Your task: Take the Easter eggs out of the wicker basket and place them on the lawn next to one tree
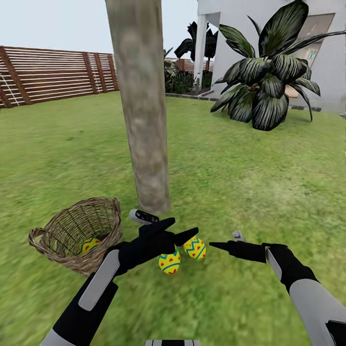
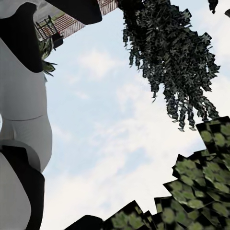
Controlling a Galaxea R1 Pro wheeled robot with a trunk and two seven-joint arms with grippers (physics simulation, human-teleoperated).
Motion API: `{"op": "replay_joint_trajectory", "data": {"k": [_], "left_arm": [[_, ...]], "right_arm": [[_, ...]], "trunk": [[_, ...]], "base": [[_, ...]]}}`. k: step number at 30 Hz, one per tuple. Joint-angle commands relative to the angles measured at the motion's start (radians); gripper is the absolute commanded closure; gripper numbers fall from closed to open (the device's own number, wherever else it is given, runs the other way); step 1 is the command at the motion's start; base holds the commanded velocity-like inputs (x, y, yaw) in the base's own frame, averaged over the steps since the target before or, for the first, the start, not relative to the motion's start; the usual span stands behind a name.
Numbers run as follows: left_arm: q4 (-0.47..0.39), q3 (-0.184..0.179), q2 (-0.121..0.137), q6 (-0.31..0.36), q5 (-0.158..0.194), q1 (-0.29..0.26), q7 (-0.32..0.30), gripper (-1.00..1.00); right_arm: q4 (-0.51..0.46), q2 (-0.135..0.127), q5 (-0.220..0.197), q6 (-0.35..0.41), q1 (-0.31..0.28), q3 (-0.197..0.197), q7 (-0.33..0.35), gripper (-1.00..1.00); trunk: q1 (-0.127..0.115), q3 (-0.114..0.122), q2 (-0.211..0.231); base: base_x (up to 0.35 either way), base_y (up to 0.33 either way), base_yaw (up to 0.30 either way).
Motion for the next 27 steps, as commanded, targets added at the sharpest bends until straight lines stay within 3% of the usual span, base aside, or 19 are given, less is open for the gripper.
{"op": "replay_joint_trajectory", "data": {"k": [1,4,7,12,16,21,27], "left_arm": [[0.0,0.0,0.0,0.004,0.001,-0.001,-0.002,-1.0],[0.0,0.002,0.003,0.004,0.001,-0.001,-0.001,-1.0],[-0.001,0.003,0.035,0.005,0.002,-0.001,-0.002,-1.0],[-0.005,0.008,0.052,0.005,0.004,-0.001,-0.012,-1.0],[-0.01,0.013,0.095,0.005,0.004,-0.002,-0.043,-1.0],[-0.011,0.093,0.13,0.018,0.004,-0.001,-0.118,-1.0],[-0.009,0.197,0.245,0.054,0.004,0.007,-0.24,-1.0]], "right_arm": [[-0.001,0.0,-0.005,0.009,0.0,-0.001,0.001,-1.0],[-0.003,0.0,-0.005,0.009,0.0,0.0,0.001,-1.0],[-0.003,-0.001,-0.005,0.009,0.0,-0.001,0.001,-1.0],[-0.003,0.0,-0.008,0.009,-0.001,-0.001,0.001,-1.0],[-0.002,0.001,-0.003,0.009,0.0,-0.001,0.001,-1.0],[-0.002,0.001,-0.003,0.009,0.0,-0.001,0.001,-1.0],[0.0,0.002,-0.003,0.008,-0.001,-0.001,-0.012,-1.0]], "trunk": [[-0.001,0.003,0.0],[-0.002,0.015,0.001],[-0.003,0.026,0.001],[-0.006,0.046,0.003],[-0.007,0.061,0.004],[-0.01,0.081,0.005],[-0.029,0.1,0.039]], "base": [[0.0,0.0,0.0],[0.0,0.0,0.0],[0.0,0.0,0.0],[0.0,0.0,0.0],[0.0,0.0,0.0],[0.0,0.0,0.0],[0.0,0.0,0.0]]}}
